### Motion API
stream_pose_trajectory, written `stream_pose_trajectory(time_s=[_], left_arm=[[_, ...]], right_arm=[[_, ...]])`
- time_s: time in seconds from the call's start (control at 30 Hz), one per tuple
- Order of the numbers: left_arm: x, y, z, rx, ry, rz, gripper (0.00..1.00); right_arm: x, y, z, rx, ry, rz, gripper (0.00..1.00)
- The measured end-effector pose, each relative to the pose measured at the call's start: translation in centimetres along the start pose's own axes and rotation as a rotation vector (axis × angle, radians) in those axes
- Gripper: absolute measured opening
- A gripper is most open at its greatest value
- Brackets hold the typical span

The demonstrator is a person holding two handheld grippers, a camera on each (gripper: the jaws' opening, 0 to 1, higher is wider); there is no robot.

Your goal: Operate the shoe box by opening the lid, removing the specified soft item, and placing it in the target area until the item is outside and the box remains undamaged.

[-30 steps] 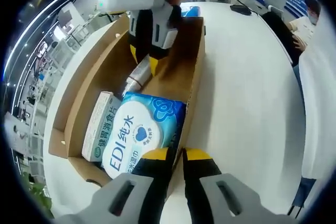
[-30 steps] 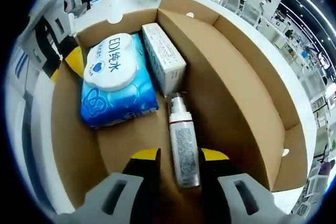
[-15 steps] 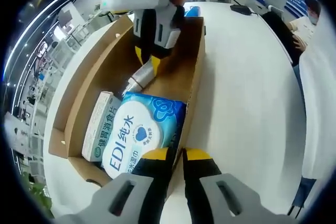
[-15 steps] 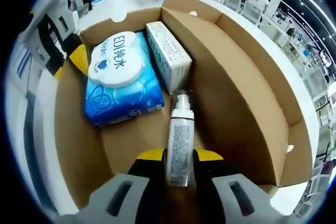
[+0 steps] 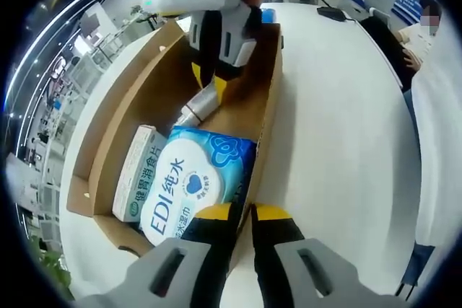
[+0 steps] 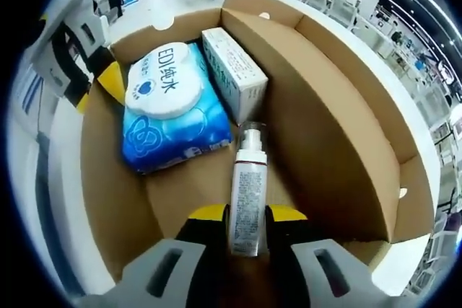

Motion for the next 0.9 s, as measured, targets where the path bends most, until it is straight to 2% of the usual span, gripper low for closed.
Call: stream_pose_trajectory(time_s=[0.3,0.4,0.53,0.9], left_arm=[[0.0,0.0,0.1,-0.001,0.002,-0.006,0.09],[0.0,0.0,0.0,-0.002,0.002,-0.007,0.09],[0.0,0.0,0.0,-0.001,0.002,-0.009,0.09],[0.0,0.0,0.0,0.000,0.001,-0.010,0.09]], right_arm=[[1.0,0.4,0.5,0.021,0.012,-0.021,0.19],[1.3,0.7,0.9,0.040,0.031,-0.076,0.19],[1.5,1.0,1.2,0.045,0.033,-0.059,0.19],[1.7,1.1,1.2,0.041,0.046,-0.078,0.19]])
Point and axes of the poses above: the point that each gripper's makers call its tool centre point, and the gripper's own axes: z roughly backward along the fingers, x roughly to its left, y roughly out of its underside, the point moved 8 cm from there along z, roughly backward along the fingers, and after that the axes turned 12 degrees about -x, right-handed, at the moved point
